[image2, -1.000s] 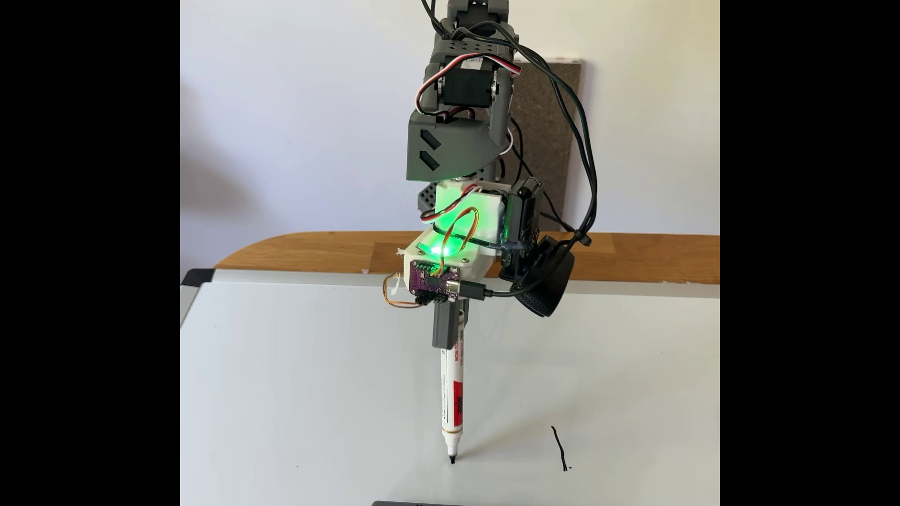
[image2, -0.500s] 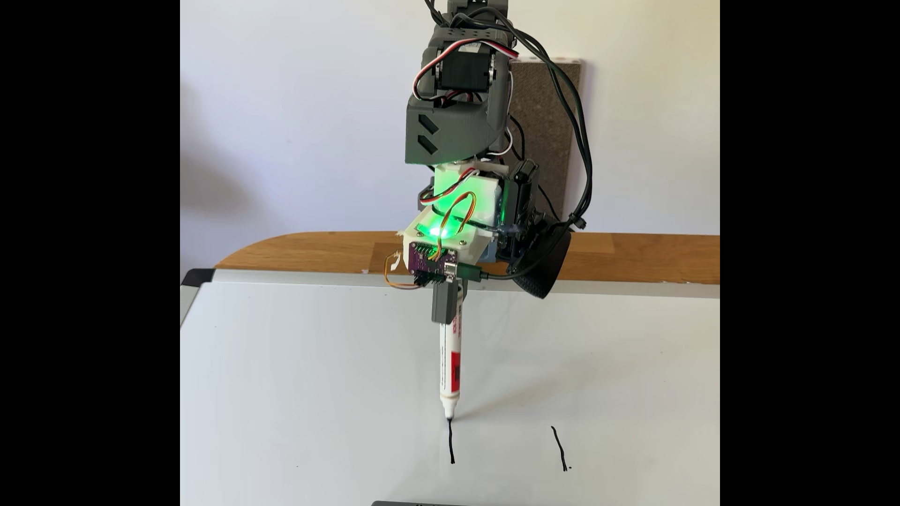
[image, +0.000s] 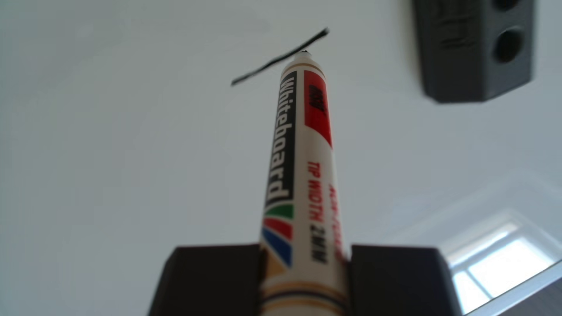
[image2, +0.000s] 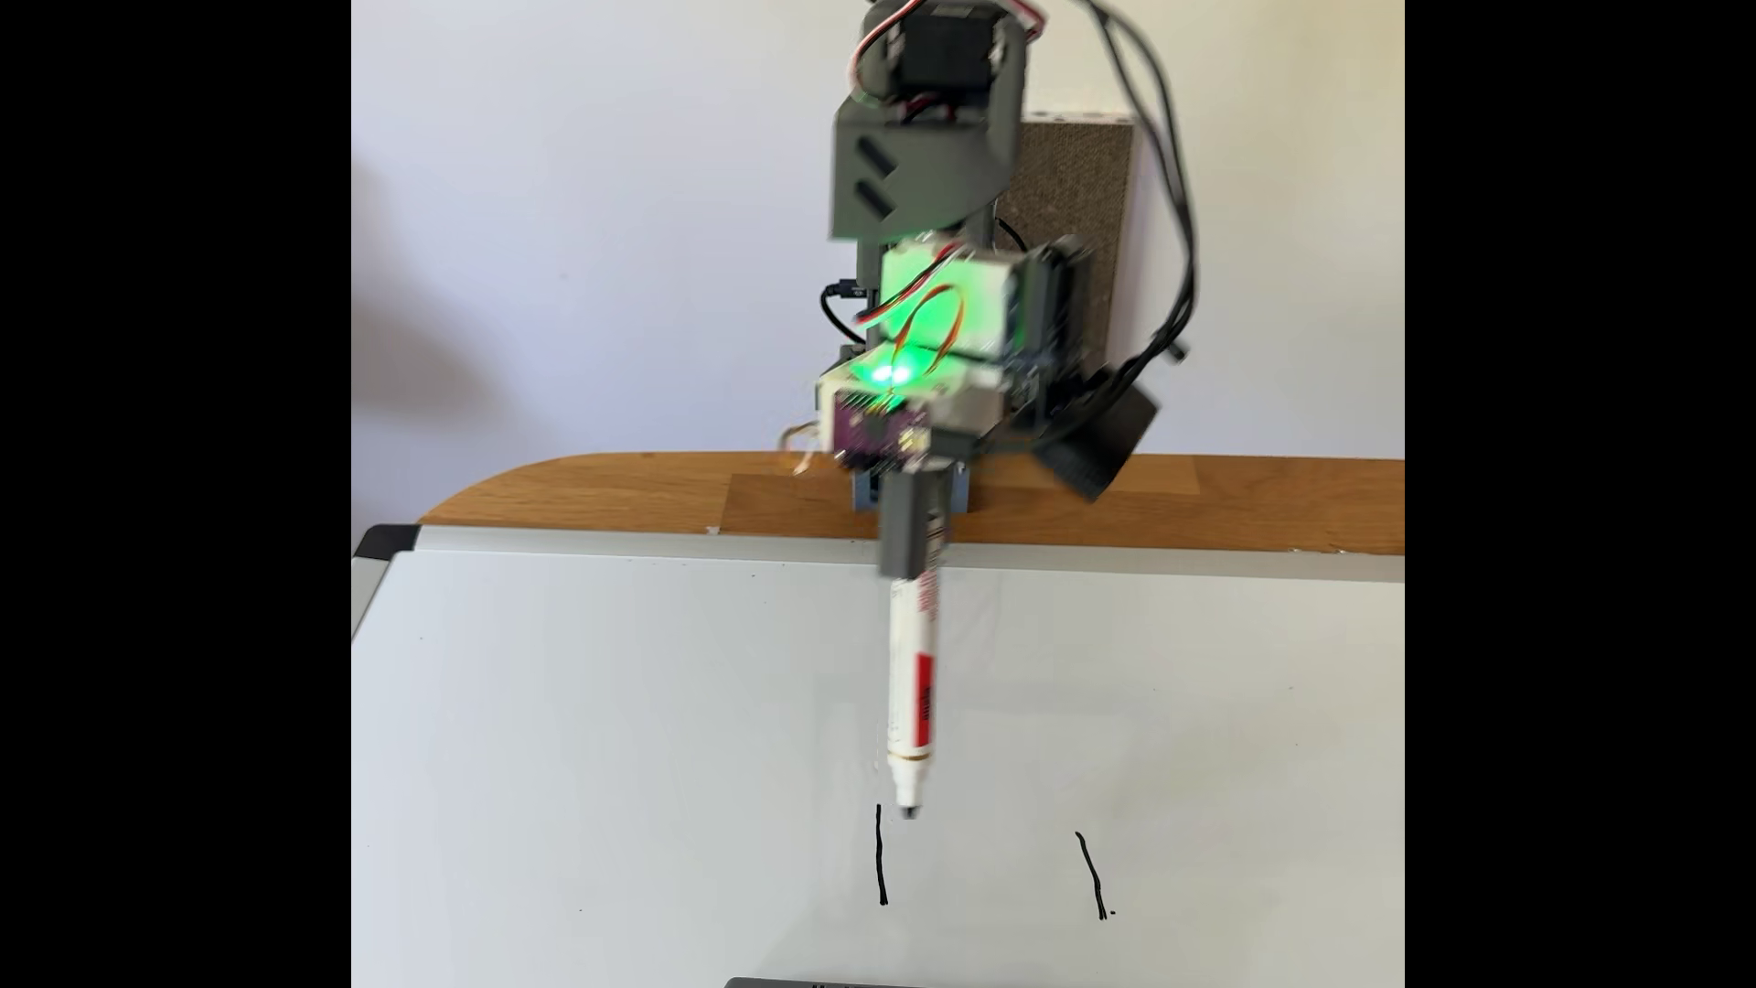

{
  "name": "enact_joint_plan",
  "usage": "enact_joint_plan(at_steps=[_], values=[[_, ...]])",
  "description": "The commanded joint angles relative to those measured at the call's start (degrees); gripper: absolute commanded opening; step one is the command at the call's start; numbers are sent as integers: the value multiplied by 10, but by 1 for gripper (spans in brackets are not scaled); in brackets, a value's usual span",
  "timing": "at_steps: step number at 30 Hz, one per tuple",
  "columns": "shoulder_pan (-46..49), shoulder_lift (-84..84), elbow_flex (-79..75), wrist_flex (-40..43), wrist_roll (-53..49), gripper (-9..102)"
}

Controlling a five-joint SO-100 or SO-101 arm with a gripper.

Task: Draw a face

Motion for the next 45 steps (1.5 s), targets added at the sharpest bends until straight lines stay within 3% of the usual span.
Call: enact_joint_plan(at_steps=[1,7,15,28,45], values=[[-41,70,-25,33,101,-1],[-167,136,18,86,339,-1],[-318,192,143,53,503,-1],[-284,206,283,-83,489,-1],[-272,205,336,-114,488,-1]])
